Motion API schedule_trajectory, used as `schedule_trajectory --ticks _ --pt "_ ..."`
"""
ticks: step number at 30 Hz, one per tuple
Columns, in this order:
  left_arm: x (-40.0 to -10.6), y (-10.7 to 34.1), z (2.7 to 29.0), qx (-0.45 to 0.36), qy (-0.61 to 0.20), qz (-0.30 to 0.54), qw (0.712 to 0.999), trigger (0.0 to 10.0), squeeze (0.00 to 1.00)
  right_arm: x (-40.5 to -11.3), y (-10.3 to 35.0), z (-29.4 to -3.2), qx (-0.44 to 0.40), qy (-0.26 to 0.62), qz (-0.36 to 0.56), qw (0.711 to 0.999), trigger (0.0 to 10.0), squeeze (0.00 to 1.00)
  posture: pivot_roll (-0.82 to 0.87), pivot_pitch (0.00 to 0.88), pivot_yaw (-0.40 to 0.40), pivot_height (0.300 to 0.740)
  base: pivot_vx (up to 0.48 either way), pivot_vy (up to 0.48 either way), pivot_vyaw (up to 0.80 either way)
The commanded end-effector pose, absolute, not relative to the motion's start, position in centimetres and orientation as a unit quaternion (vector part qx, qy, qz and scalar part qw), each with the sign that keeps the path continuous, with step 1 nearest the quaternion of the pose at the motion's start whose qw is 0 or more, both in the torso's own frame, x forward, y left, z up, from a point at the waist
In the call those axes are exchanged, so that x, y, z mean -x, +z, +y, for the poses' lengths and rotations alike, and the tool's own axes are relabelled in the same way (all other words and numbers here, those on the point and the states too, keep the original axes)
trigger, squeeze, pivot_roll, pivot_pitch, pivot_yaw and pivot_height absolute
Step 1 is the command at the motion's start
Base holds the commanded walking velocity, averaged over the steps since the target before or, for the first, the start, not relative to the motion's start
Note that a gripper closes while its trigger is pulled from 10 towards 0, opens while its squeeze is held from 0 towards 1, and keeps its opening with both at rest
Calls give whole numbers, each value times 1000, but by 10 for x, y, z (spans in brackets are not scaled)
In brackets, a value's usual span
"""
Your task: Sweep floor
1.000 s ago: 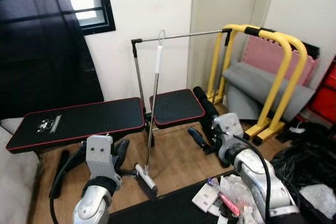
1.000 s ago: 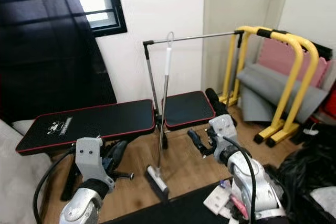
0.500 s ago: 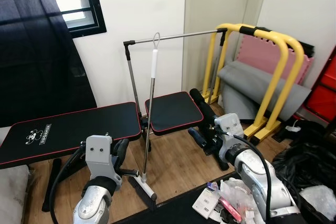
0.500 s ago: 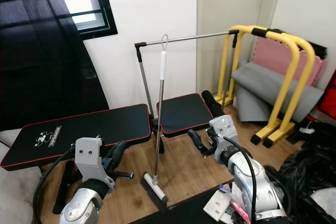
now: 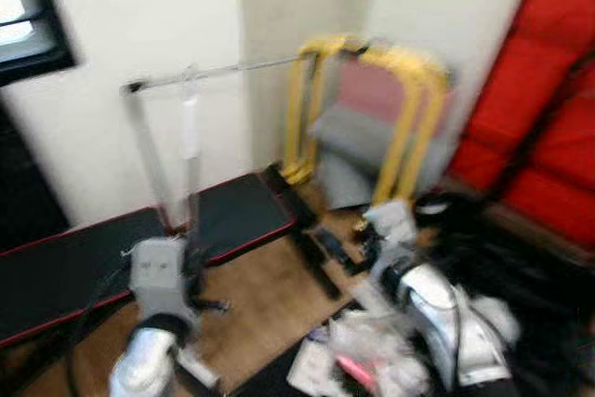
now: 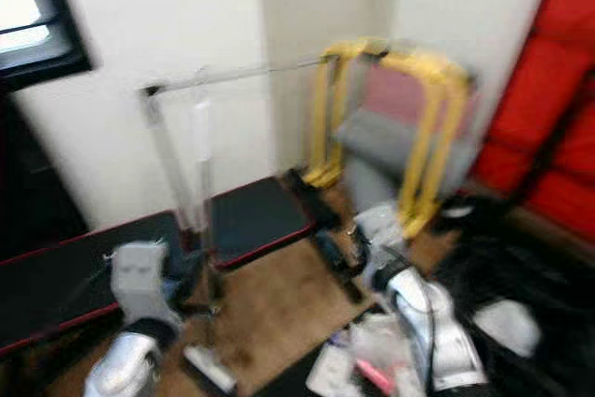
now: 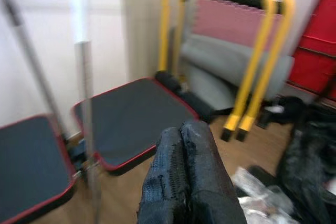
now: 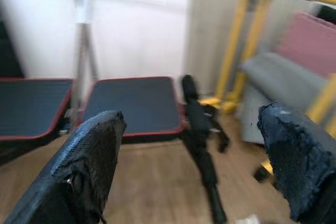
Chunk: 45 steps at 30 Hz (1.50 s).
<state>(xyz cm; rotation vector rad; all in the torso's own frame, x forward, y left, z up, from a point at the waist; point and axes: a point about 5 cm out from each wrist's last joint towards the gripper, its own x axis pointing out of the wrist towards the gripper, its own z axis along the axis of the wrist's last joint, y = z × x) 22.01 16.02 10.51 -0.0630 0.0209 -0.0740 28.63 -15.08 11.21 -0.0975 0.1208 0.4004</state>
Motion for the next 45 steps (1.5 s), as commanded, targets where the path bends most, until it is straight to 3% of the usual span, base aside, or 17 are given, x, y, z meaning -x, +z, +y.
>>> schedule_trajectory --ticks 1,45 --pt "-221 105 158 33 -40 12 999 10000 0 -285 109 -153 50 196 69 977 10000 0 -15 0 -25 740 0 0 -800" --pt "-229 98 171 15 -4 35 999 10000 0 -286 107 -149 44 207 66 975 10000 0 -26 0 -2 740 0 0 -797"
